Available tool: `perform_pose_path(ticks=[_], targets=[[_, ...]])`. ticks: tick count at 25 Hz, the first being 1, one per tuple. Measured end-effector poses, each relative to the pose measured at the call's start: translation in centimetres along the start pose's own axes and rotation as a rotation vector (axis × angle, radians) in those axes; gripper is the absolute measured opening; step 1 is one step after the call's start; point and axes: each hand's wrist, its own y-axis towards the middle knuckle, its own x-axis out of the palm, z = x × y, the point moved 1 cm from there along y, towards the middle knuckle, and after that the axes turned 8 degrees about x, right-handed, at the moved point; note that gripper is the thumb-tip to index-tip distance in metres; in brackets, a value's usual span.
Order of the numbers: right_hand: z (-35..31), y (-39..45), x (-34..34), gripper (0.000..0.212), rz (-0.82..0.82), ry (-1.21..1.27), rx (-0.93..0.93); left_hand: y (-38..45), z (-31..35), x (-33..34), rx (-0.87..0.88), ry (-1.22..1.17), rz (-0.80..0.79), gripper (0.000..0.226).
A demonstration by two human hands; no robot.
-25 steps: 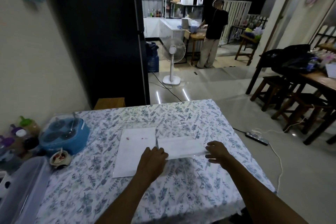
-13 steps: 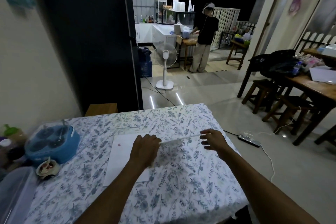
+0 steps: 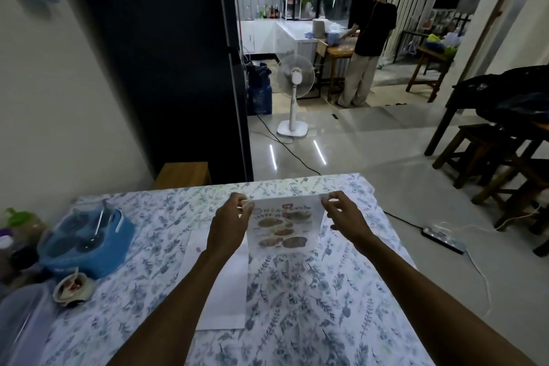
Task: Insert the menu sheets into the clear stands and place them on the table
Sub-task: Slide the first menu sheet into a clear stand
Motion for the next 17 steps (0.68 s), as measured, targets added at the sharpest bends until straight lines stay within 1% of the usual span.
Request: perform_pose_path(ticks=[4,7,9,11,14,17], targets=[[1.8,4.3,1.7,0.025,0.069,0.039,-0.039,1.5,-1.9,3.1,-0.112,-0.022,0.037,0.028],[2.9,6.6,3.1,0.028,0.112,0.067,-0.03,0.7,-4.4,6.2,-0.176,-0.022,0.067,0.024],[3.4,7.6,3.8,0.026,0.124,0.091,-0.024,0.2,-5.3,7.8,-0.209,-0.017,0.096,0.024],[4.0,8.4,4.5,0.024,0.133,0.128,-0.015,0.2,-5.7,8.9,-0.233,-0.015,0.119,0.026],[4.8,9.3,5.0,0.022,0.139,0.135,-0.005,0.2,-6.5,9.7,-0.26,-0.007,0.114,0.026],[6.2,9.7,5.7,0.024,0.131,0.114,0.023,-0.2,-6.9,10.1,-0.259,-0.016,0.091,0.035]])
